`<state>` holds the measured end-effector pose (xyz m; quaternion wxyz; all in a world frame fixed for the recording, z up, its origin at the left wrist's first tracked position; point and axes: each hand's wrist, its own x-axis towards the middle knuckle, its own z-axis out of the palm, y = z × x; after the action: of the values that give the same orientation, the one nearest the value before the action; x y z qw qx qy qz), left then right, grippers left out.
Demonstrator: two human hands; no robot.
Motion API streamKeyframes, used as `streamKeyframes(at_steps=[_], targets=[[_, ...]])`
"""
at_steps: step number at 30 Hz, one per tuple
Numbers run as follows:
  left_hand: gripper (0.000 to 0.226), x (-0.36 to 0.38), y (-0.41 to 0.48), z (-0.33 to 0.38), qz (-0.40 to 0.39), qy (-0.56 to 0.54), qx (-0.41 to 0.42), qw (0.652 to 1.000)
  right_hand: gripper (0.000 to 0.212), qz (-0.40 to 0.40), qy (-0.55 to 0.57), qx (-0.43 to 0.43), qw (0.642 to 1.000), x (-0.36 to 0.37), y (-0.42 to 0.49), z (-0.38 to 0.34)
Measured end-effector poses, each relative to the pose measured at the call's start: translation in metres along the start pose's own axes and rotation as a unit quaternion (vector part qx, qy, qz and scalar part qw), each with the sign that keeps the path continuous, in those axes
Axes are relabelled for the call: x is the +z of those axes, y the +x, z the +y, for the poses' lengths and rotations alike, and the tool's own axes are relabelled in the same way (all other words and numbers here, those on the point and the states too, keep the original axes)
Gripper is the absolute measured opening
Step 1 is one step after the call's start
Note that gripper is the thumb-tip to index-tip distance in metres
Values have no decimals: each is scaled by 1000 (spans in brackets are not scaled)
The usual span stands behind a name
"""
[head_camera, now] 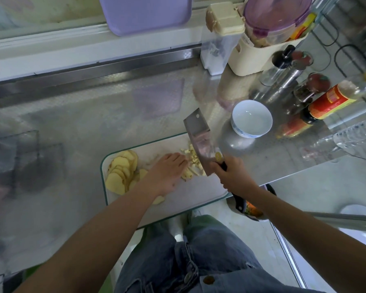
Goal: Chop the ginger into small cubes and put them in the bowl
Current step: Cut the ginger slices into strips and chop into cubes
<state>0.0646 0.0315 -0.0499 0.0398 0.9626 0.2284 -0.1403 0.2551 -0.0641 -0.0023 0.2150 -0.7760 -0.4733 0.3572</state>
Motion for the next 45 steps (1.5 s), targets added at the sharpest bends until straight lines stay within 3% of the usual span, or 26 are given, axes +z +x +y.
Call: streamKeyframes(at_steps=[5,9,13,17,21,31,45], targets=[[42,-5,3,-3,3,5,0,1000,29,-12,-19,4,1000,2,-1,1],[36,-2,-4,-5,-17,-20,-30,999,28,-26,-49,-9,998,6,-1,-1],[35,7,-17,0,-2,-78,-131,988,30,-44,-100,-37,993,15,3,-5],[35,14,-26,17,46,-150,-263,952,32,-64,-148,-56,985,23,5,-13],[35,16,-27,32,73,-184,-307,931,31,-65,-183,-65,979,30,5,-16],[36,18,-32,21,104,-113,-269,951,29,-54,-243,-80,965,39,2,-13],[27,15,-25,21,125,-207,-264,934,25,-80,-270,-68,957,47,9,-20]])
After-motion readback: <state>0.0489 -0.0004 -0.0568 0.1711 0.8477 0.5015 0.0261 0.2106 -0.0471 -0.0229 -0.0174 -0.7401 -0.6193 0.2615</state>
